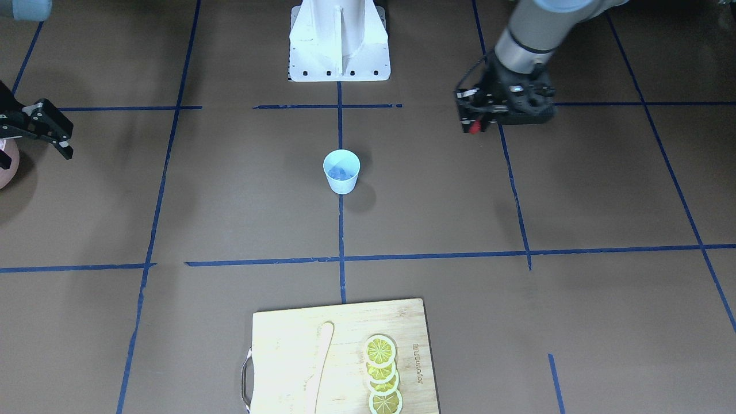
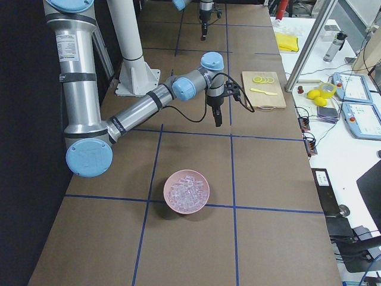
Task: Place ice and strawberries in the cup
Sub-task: 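Carry the strawberry in the left gripper over the light-blue cup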
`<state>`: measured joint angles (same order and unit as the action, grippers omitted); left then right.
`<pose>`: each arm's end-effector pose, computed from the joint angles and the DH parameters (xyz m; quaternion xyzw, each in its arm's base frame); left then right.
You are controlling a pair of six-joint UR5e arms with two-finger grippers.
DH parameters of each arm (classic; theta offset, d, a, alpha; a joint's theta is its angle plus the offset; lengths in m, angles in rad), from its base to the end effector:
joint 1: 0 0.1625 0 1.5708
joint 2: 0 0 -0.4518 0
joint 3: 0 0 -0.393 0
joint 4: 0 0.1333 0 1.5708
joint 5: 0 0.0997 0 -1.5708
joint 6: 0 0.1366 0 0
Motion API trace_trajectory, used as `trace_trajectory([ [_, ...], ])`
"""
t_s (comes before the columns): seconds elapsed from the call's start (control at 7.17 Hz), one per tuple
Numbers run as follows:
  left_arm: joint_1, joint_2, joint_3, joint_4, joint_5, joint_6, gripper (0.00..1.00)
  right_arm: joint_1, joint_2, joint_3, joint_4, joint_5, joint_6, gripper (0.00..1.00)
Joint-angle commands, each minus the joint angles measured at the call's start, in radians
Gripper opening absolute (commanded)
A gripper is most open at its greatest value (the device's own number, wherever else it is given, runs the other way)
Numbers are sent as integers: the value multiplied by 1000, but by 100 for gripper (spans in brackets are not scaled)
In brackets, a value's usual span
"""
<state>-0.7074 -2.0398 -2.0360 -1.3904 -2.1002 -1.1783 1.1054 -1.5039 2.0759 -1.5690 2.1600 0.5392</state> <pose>0.4076 -0.4331 0.2672 -0.0217 0.4300 -0.0456 0.9014 -0.1758 -0.4780 0.4418 0.1033 -0.3745 -0.0483 0.9202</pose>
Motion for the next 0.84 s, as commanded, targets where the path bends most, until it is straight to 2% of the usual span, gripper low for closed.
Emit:
trace_trajectory([
  [0.0,80,-175,142,2,66,-90,1,13,-13,-19,24,6,-10,100],
  [0.28,88,-276,253,2,83,-106,1,16,-13,-20,24,6,-12,100],
  [0.7,146,-367,339,1,107,-164,1,16,-12,-19,24,6,-10,100],
])
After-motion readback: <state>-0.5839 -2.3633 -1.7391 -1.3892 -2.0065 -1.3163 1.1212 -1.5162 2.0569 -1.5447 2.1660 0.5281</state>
